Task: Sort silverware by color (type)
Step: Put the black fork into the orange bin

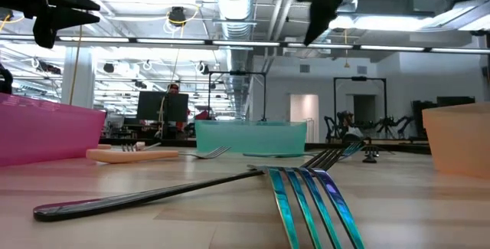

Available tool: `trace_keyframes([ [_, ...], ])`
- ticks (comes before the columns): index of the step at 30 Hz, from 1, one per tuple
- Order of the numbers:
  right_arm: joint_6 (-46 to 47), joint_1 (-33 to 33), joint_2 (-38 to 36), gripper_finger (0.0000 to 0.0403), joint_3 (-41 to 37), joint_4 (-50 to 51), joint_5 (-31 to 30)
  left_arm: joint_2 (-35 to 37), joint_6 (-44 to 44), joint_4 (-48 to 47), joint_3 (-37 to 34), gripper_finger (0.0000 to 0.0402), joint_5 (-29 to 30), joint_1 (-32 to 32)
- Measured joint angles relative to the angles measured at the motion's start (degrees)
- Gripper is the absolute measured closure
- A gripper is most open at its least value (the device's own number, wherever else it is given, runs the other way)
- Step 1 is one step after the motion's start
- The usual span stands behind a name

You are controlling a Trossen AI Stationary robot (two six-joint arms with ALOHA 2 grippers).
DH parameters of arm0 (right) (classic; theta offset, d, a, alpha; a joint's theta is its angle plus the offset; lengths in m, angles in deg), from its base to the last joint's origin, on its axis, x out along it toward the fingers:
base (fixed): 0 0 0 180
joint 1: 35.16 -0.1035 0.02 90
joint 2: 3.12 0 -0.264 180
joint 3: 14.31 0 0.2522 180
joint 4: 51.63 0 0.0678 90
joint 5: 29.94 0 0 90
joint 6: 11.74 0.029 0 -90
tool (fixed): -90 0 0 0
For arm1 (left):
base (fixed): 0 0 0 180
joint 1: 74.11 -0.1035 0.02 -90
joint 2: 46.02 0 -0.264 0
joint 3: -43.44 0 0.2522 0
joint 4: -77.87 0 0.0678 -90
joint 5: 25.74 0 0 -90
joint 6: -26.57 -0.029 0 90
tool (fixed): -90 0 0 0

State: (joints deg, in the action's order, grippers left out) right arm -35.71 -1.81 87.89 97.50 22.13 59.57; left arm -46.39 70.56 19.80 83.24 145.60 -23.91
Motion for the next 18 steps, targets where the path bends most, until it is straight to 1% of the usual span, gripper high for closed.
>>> trace_keyframes([
  [6, 6.6, -0.1, -5.1, 0.0255, -0.5, 12.8, 0.1, 0.0, 0.0, 0.0, 0.0, 0.0289, 0.0, 0.0],
  [11, 10.7, -2.1, -9.0, 0.0255, -6.1, 19.7, 0.3, 0.0, 0.0, 0.0, 0.0, 0.0289, 0.0, 0.0],
  [15, 12.8, -4.6, -13.9, 0.0255, -15.3, 17.5, 0.3, 0.0, 0.0, 0.0, 0.0, 0.0289, 0.0, 0.0],
  [18, 13.2, -6.1, -18.0, 0.0255, -25.0, 11.0, 0.3, 0.0, 0.0, 0.0, 0.0, 0.0289, 0.0, 0.0],
])
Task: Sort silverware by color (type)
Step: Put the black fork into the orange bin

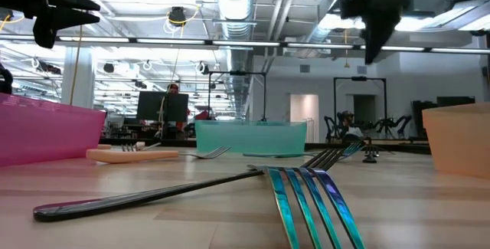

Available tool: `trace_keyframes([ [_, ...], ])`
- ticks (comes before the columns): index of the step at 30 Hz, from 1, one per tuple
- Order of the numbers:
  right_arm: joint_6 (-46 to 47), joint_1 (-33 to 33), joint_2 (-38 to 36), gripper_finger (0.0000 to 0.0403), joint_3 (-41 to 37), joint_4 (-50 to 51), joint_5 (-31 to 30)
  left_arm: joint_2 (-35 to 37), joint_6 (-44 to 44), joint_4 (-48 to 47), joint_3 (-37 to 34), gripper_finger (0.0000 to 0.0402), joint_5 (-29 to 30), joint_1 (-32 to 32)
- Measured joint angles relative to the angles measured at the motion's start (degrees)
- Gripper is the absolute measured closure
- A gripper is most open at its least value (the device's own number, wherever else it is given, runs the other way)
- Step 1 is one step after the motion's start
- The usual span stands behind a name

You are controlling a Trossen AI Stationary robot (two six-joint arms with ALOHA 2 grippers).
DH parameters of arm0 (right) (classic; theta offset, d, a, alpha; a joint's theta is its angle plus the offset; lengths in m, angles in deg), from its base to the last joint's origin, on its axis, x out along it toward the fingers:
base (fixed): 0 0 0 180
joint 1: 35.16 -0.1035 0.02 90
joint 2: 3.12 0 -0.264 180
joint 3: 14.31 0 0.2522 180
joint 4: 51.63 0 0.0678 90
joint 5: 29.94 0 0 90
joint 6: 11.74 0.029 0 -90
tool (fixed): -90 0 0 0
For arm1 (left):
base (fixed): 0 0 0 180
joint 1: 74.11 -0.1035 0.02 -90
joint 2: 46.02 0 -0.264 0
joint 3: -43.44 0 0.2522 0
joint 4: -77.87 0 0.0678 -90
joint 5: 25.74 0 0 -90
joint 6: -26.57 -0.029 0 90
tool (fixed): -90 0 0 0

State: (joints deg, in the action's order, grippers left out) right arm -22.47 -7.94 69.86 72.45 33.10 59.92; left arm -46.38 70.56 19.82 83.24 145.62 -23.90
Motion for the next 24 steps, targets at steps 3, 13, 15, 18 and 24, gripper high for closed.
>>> trace_keyframes([
  [3, 3.3, -0.4, -3.8, 0.0255, -10.1, -8.5, -0.6, 0.0, 0.0, 0.0, 0.0, 0.0289, 0.0, 0.0],
  [13, 17.6, 1.2, -3.9, 0.0255, -29.5, -33.8, -17.8, 0.0, 0.0, 0.0, 0.0, 0.0289, 0.0, 0.0],
  [15, 14.0, 3.1, -2.4, 0.0255, -29.1, -34.8, -18.5, 0.0, 0.0, 0.0, 0.0, 0.0289, 0.0, 0.0],
  [18, 7.0, 7.1, 0.0, 0.0255, -27.3, -34.3, -15.2, 0.0, 0.0, 0.0, 0.0, 0.0289, 0.0, 0.0],
  [24, -1.5, 14.8, 5.9, 0.0255, -23.5, -31.3, -8.5, 0.0, 0.0, 0.0, 0.0, 0.0289, 0.1, 0.0],
])
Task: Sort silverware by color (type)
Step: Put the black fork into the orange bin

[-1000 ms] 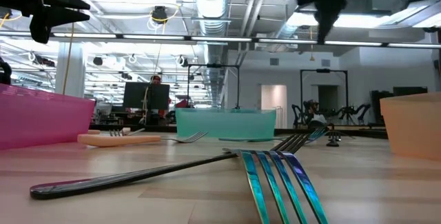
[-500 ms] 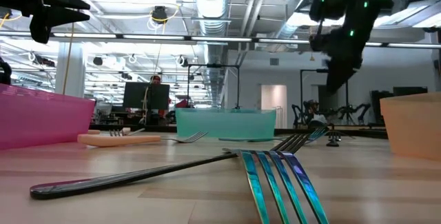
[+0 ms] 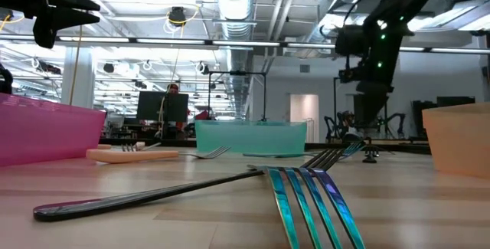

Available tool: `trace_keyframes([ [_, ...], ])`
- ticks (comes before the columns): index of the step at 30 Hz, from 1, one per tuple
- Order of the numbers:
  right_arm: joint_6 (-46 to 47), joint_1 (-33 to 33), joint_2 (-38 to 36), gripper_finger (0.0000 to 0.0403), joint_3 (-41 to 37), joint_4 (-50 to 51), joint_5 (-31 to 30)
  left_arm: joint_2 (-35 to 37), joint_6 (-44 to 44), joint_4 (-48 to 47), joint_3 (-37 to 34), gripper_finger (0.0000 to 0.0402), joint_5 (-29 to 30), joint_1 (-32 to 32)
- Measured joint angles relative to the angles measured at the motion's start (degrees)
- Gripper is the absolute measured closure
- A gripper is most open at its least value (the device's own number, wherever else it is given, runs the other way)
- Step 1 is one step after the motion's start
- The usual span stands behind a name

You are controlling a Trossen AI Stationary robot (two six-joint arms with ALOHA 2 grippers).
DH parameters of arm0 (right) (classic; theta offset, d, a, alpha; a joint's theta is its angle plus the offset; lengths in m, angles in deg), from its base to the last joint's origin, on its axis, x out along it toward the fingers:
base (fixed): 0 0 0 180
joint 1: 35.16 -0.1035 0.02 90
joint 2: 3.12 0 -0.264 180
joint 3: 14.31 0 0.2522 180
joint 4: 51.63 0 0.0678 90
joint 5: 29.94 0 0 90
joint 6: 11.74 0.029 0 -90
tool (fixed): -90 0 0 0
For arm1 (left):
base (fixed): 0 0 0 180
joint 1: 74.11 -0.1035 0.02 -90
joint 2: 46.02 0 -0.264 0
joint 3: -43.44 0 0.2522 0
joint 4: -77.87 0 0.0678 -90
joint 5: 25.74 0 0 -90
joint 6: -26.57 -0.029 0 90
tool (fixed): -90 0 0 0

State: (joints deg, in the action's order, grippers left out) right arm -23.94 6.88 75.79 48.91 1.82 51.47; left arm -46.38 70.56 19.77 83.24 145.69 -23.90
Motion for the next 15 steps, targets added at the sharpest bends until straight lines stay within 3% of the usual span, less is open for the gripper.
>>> trace_keyframes([
  [4, -3.5, 1.3, 5.1, 0.0248, 0.1, 0.2, 4.8, 0.0, 0.0, 0.0, 0.0, 0.0289, 0.0, 0.0],
  [15, -6.0, 2.0, 13.3, 0.017, 2.9, -0.3, 1.4, 0.0, 0.0, 0.0, 0.0, 0.0289, 0.0, 0.0],
])
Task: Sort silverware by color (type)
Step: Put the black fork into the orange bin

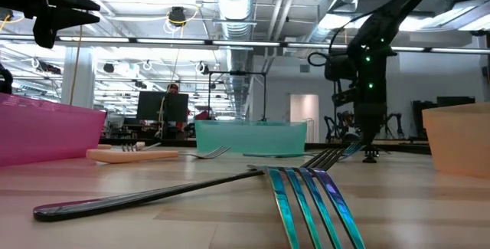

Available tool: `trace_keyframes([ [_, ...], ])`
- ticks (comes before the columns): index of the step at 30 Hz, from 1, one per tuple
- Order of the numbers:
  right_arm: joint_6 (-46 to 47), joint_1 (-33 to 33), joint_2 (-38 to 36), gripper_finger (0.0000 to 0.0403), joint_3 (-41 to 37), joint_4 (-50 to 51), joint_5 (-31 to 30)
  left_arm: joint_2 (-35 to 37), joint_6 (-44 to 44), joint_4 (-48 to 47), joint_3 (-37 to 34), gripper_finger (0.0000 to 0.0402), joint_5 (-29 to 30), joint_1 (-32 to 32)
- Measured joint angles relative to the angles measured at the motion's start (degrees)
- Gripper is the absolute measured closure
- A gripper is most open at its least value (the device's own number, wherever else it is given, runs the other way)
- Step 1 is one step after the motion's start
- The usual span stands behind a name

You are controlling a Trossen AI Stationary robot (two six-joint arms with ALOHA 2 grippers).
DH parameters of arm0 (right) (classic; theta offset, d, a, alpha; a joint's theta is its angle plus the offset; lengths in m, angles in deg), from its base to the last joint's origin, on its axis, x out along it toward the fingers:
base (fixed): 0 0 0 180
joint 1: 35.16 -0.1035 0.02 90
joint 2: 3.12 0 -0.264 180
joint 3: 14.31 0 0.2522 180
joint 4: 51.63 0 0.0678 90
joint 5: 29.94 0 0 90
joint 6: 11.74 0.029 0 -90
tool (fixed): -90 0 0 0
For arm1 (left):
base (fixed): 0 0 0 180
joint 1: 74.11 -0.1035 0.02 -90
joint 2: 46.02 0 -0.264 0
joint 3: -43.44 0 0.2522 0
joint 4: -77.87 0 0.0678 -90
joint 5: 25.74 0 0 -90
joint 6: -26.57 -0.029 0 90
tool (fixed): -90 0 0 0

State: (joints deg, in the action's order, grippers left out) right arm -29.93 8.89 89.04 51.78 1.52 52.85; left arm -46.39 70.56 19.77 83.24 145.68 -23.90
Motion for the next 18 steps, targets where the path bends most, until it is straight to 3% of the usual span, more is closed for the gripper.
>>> trace_keyframes([
  [8, -1.4, -0.2, 0.0, 0.0173, 5.3, 3.4, -0.2, 0.0, 0.0, 0.0, 0.0, 0.0289, 0.0, 0.0],
  [18, -2.7, 1.9, 0.1, 0.0176, 4.3, 1.1, -0.2, 0.0, 0.0, 0.0, 0.0, 0.0289, 0.0, 0.0],
])
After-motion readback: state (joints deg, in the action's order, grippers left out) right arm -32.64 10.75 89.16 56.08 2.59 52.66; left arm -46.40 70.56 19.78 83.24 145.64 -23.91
